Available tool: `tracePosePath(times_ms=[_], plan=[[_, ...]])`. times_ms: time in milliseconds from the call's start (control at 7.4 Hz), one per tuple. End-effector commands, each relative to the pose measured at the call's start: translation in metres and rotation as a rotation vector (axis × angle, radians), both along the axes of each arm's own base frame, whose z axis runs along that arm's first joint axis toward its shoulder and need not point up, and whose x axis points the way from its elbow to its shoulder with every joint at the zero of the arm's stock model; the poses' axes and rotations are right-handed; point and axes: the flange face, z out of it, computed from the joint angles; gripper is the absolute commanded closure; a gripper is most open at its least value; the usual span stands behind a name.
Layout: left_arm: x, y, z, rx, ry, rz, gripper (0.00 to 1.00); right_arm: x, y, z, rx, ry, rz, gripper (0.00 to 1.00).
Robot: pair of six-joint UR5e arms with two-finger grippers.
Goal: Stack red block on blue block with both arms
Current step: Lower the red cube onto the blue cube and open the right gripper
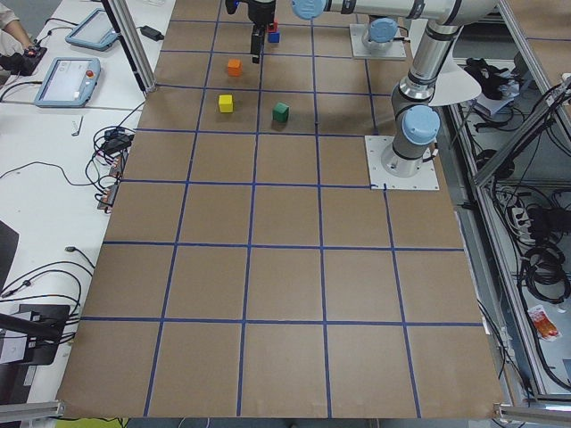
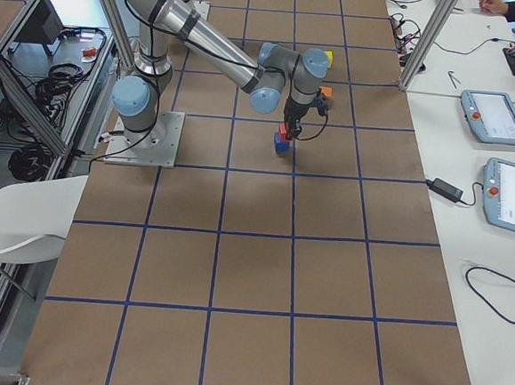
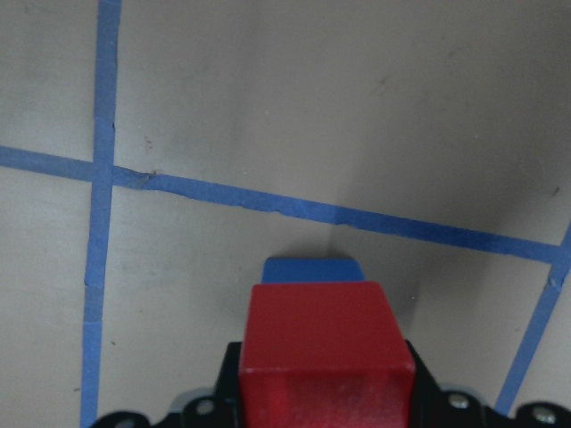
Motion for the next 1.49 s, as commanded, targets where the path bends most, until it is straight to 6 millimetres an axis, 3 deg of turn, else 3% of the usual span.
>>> tracePosePath(times_ms=[0,135,270,541,811,1351], plan=[[0.0,-0.001,0.0,0.0,0.0,0.0,0.0,0.0,0.0,-0.003,0.004,0.001,-0.004,0.86],[0.0,-0.001,0.0,0.0,0.0,0.0,0.0,0.0,0.0,-0.003,0.004,0.002,-0.009,0.16],[0.0,-0.001,0.001,-0.002,-0.001,0.0,0.0,0.0,0.0,-0.003,0.004,0.002,-0.013,0.01],[0.0,-0.001,0.0,0.001,-0.001,0.0,0.0,0.0,0.0,-0.003,0.006,0.004,-0.015,0.0],[0.0,-0.001,0.0,-0.001,-0.001,0.0,0.0,-0.002,0.0,0.015,-0.002,0.021,-0.014,0.0],[0.0,-0.001,0.001,-0.002,0.0,0.0,0.0,0.008,0.019,0.113,-0.019,0.021,-0.108,0.0]])
